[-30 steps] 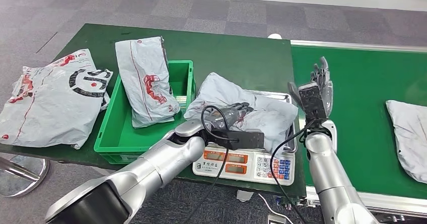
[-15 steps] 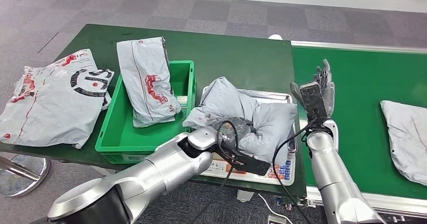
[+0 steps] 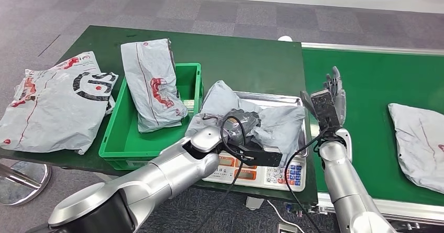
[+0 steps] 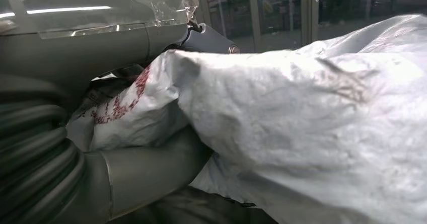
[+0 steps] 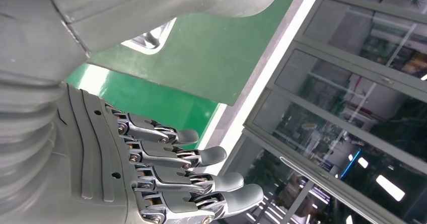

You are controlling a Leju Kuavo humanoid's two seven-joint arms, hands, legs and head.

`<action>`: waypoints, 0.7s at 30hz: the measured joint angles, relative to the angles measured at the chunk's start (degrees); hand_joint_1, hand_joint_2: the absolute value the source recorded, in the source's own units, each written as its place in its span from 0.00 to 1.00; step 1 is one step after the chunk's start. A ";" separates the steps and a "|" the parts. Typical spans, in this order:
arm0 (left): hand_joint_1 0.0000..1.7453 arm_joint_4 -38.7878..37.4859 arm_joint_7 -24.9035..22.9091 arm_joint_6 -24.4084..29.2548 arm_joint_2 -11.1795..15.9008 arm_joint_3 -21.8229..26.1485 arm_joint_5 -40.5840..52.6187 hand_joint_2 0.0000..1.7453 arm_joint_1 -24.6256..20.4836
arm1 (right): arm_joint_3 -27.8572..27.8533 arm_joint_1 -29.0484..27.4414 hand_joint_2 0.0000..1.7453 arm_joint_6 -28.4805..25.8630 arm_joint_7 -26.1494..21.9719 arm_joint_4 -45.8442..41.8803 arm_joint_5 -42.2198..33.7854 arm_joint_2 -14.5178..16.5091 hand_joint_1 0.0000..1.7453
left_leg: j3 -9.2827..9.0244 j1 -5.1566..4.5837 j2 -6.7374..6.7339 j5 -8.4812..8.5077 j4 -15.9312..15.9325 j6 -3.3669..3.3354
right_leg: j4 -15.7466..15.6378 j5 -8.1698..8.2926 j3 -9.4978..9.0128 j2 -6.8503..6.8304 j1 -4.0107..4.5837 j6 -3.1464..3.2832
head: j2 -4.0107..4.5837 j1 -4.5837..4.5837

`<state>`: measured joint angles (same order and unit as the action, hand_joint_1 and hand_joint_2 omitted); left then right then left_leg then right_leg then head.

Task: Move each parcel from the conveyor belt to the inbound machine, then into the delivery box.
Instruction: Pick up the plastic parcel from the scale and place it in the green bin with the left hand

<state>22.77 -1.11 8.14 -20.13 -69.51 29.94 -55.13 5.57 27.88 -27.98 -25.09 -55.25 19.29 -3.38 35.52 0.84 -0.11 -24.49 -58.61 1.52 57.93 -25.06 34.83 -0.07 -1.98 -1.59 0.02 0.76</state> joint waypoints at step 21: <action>1.00 -0.24 8.31 6.62 0.00 9.48 -7.54 1.00 -2.99 | 0.00 -0.26 1.00 -0.04 -0.50 -0.05 -3.50 -1.10 0.00 | 0.15 0.00 0.01 -0.02 0.00 0.01 | 0.00 -0.01 0.13 0.01 0.00 0.00 | 0.01 0.00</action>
<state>22.53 7.20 14.76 -20.13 -60.03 22.40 -58.12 5.57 27.62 -28.02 -25.58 -55.30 15.80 -4.48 35.67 0.84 -0.09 -24.50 -58.60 1.53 57.93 -25.07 34.97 -0.06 -1.98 -1.59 0.02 0.76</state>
